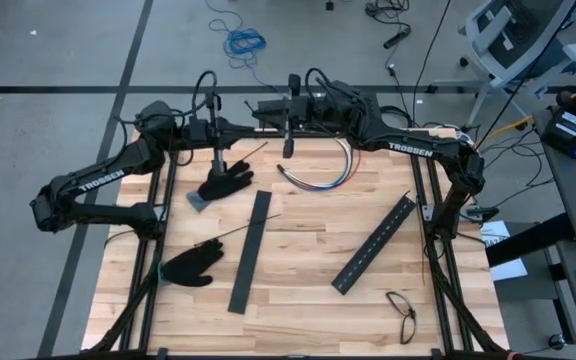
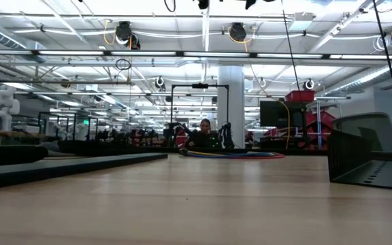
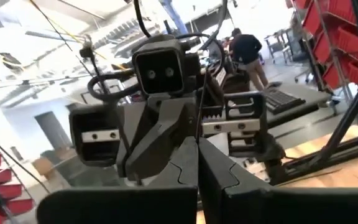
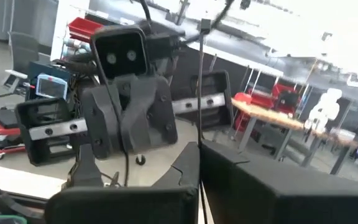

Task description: Ziptie cables

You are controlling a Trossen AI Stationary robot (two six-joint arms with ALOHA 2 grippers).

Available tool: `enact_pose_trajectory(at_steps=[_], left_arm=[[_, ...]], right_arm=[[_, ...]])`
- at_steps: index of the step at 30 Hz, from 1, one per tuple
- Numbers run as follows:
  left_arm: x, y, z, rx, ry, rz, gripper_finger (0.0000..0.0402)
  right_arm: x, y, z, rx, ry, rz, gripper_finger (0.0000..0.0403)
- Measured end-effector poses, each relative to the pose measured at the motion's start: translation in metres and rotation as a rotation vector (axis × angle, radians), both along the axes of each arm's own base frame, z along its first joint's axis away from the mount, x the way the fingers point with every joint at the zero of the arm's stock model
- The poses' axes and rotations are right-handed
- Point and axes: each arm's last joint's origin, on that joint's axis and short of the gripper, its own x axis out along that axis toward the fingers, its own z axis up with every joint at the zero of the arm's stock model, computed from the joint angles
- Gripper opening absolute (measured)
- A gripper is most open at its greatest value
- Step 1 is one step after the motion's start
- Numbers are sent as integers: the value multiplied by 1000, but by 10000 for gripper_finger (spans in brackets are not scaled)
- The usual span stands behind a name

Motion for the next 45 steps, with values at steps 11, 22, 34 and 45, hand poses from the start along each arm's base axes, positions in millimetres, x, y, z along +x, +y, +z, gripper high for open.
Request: enact_pose_trajectory(at_steps=[11, 22, 34, 45], left_arm=[[-3, -6, 12, -496, -51, -282, 0], [-6, -8, 19, -1136, -13, -482, 0], [-5, -13, 23, -1443, -34, -566, 0], [4, -7, 17, -1657, -23, -569, 0]], right_arm=[[1, -2, -7, -199, 79, -102, 0], [0, -3, -5, -295, 72, -136, 0], [-4, -8, 7, -338, -38, -167, 0], [-3, -6, 8, -325, -56, -115, 0]])
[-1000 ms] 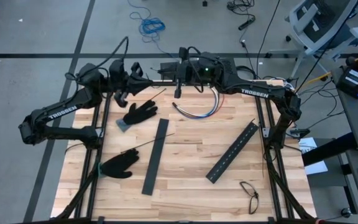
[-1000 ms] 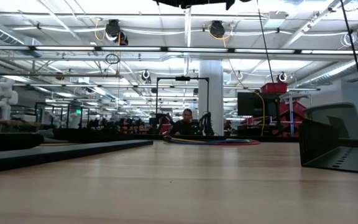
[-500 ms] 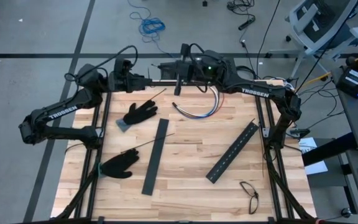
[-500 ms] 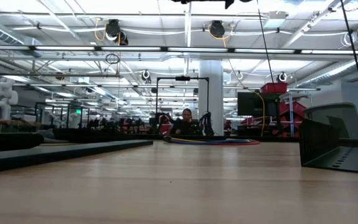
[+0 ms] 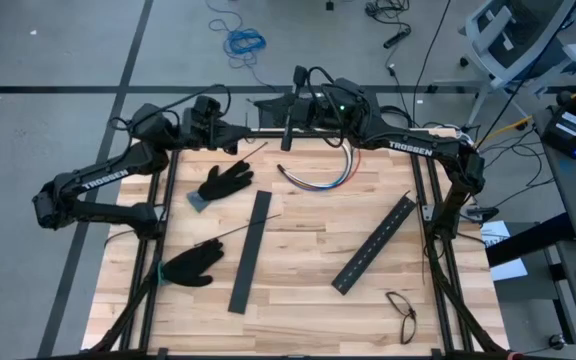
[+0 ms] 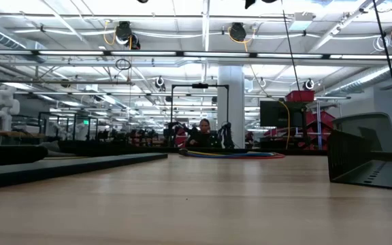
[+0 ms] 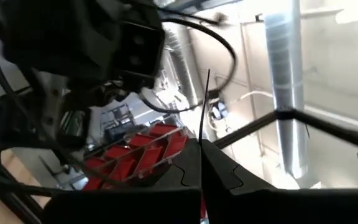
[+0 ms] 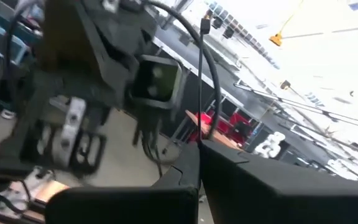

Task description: Ziptie cables

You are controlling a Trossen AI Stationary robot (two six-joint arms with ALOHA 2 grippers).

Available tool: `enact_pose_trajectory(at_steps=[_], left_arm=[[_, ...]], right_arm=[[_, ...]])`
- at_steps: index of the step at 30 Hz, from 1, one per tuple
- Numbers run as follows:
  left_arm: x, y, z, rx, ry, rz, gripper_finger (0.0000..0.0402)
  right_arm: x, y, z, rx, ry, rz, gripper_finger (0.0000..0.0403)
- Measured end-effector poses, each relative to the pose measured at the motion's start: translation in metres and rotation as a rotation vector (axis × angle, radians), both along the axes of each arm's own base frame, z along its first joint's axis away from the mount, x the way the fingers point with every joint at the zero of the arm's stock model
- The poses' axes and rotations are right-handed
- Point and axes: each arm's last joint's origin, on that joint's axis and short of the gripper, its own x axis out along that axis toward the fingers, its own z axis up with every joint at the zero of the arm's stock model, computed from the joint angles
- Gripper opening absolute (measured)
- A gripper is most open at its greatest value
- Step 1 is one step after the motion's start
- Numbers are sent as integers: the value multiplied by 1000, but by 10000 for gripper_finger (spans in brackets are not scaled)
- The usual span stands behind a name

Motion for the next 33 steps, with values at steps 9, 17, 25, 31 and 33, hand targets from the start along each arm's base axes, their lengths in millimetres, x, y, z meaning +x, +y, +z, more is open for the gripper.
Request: enact_pose_trajectory(at_steps=[9, 17, 25, 31, 33], left_arm=[[-4, 4, 5, -1, -54, 6, 0], [-4, 3, 5, 13, -44, -26, 0], [-4, 4, 5, 14, -41, -30, 0], [-5, 5, 5, 19, -47, -27, 0], [-6, 4, 6, 26, -59, -26, 0]], right_arm=[[6, -2, -7, 72, -2, 44, 0], [18, -10, -21, 113, -37, 54, 0], [12, -11, -4, 160, -105, 143, 0], [12, -10, -1, 161, -53, 142, 0], [13, -11, -4, 171, -28, 137, 0]])
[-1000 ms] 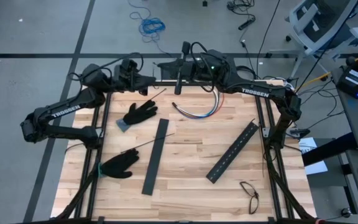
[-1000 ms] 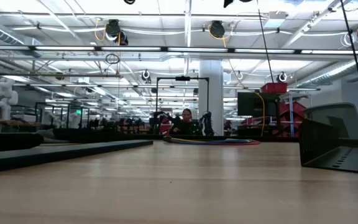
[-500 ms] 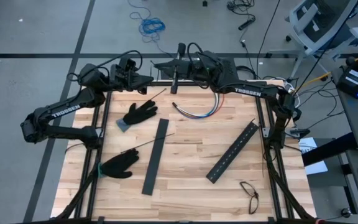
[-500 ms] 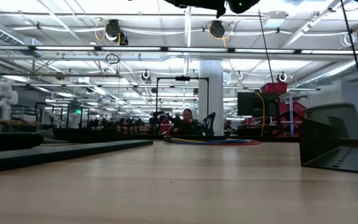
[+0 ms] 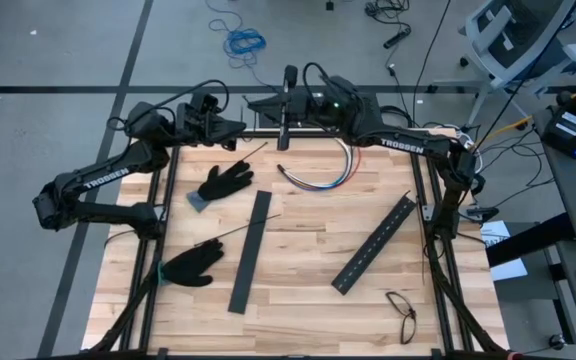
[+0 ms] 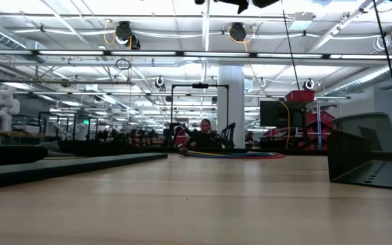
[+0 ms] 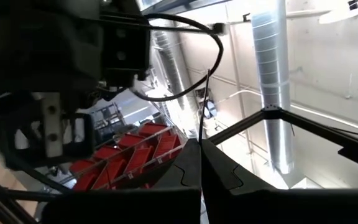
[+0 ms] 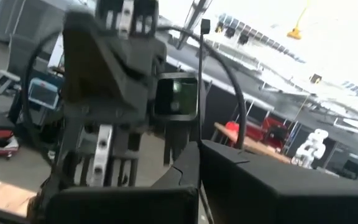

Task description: Ziptie cables

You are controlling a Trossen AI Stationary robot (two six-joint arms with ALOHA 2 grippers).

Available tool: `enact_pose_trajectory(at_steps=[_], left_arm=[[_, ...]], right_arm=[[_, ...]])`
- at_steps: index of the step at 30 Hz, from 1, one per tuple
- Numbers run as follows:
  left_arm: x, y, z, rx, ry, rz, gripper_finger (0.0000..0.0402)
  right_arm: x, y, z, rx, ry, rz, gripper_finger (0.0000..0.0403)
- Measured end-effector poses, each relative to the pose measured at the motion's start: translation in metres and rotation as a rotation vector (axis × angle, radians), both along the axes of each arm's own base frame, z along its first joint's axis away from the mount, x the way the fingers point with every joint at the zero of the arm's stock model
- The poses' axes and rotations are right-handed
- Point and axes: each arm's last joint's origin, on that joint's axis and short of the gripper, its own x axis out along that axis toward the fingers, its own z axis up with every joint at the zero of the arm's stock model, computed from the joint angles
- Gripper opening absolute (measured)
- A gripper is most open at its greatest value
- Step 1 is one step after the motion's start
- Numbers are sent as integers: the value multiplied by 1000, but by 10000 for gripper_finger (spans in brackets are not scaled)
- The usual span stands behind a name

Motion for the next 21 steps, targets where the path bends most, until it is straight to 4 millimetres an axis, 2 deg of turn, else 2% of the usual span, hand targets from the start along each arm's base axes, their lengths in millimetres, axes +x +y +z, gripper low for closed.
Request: enact_pose_trajectory(at_steps=[21], left_arm=[[0, 0, 0, 7, 2, -9, 0]], right_arm=[[4, 10, -1, 10, 15, 30, 0]])
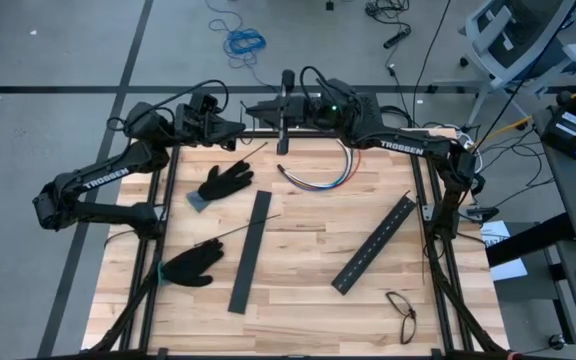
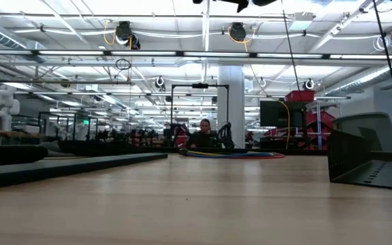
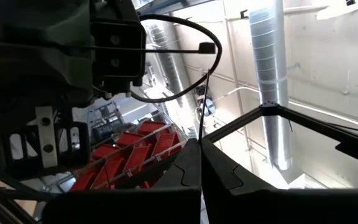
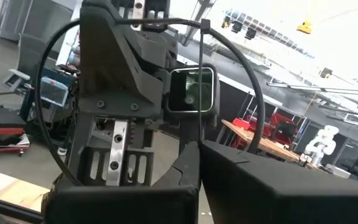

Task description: Ziptie cables

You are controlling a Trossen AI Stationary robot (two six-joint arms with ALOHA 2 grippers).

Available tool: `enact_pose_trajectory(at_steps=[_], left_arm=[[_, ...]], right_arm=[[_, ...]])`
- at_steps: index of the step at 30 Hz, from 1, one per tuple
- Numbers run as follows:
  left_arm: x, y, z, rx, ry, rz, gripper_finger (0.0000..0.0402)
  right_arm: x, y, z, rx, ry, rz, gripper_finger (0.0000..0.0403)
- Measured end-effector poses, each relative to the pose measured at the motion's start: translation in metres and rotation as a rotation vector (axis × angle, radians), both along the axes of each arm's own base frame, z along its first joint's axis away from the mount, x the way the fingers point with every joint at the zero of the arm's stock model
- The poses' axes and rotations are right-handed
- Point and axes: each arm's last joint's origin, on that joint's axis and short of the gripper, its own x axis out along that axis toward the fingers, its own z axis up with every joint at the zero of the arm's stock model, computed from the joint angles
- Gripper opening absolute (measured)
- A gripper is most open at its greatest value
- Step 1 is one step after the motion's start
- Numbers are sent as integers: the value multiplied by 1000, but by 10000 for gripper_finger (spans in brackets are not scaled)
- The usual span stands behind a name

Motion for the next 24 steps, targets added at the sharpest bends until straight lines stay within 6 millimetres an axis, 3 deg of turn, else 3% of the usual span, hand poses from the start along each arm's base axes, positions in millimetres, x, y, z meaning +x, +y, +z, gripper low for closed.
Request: enact_pose_trajectory(at_steps=[24], left_arm=[[0, 0, 0, -4, -5, 14, 0]], right_arm=[[0, -2, -1, -4, 13, -15, 0]])
